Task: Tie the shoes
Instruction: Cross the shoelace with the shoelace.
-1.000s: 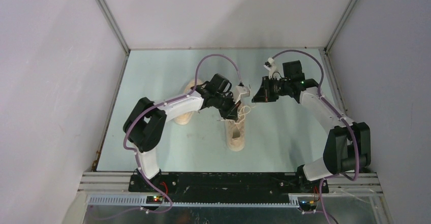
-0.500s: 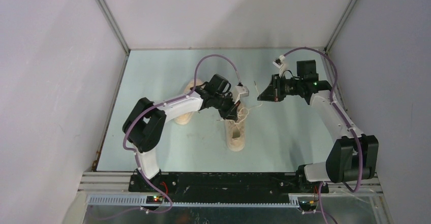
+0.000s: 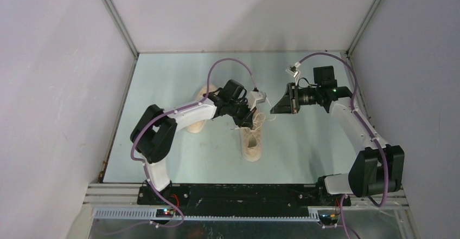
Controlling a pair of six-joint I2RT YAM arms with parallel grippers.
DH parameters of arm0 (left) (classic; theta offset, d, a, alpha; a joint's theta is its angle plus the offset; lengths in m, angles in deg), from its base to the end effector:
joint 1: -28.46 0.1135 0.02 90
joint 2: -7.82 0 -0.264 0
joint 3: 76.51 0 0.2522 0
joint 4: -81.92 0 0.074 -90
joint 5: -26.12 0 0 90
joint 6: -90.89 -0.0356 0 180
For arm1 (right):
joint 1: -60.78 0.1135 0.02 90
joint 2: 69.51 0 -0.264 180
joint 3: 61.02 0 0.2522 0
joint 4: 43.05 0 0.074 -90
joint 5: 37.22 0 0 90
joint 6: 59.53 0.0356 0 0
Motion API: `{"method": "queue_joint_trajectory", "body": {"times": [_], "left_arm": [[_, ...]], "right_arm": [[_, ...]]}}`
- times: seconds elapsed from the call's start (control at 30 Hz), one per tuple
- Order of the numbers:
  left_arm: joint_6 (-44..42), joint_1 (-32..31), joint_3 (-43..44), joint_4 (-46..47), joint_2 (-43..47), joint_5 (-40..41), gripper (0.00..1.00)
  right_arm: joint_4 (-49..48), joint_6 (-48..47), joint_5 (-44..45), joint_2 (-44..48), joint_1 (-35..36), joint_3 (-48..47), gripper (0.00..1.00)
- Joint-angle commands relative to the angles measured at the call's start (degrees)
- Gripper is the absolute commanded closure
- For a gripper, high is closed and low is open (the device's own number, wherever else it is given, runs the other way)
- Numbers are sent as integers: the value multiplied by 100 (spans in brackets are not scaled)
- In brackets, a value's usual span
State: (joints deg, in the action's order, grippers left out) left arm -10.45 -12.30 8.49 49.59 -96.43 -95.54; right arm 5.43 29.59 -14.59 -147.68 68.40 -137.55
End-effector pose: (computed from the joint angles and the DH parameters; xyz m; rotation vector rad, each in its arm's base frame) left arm 0.2816 -0.2674 0.2045 1.3121 2.1251 -0.9015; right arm 0.2674 0.0689 0.2974 -0.6705 2.0829 1.4605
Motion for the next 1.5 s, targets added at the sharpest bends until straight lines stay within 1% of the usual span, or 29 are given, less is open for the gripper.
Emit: {"method": "queue_joint_trajectory", "body": {"times": [0.0, 0.1, 0.2, 0.3, 0.43, 0.63, 0.73, 0.87, 0.93, 1.0, 1.13, 1.33, 1.47], "left_arm": [[46, -35, 126, 78, 221, 214, 96], [25, -35, 100, 88, 258, 172, 96], [-26, -37, -44, 215, 398, -29, 95], [-114, -64, -203, 406, 552, -53, 93], [-386, -165, -310, 379, 694, 34, 88], [-765, -396, -215, 230, 639, 224, 87], [-1032, -534, -84, 43, 560, 367, 87], [-1330, -725, 34, -136, 486, 737, 87], [-1409, -797, 58, -173, 462, 1090, 88], [-1509, -859, 74, -194, 446, 1788, 89], [-1770, -935, 123, -202, 420, 2470, 90], [-2100, -1081, 210, -255, 321, 3106, 90], [-2275, -1200, 144, -199, 361, 3231, 90]], "right_arm": [[-345, 252, -309, -72, 128, -26, 100], [-446, 494, -339, -121, 44, -26, 100], [-550, 769, 270, -122, -62, -21, 100], [-660, 1186, 638, -293, -118, -25, 100], [-884, 1557, 688, -619, -60, -26, 100], [-1186, 1895, 632, -1000, 243, -26, 100], [-1268, 2005, 757, -1125, 373, -26, 100], [-1312, 2093, 857, -1407, 493, -151, 100], [-1215, 2123, 823, -1585, 534, -292, 100], [-1234, 2280, 652, -1710, 564, -357, 100], [-1593, 2720, 208, -1817, 662, -370, 100], [-1866, 3081, -104, -1756, 789, -364, 100], [-2003, 3300, -175, -1739, 783, -363, 100]]}}
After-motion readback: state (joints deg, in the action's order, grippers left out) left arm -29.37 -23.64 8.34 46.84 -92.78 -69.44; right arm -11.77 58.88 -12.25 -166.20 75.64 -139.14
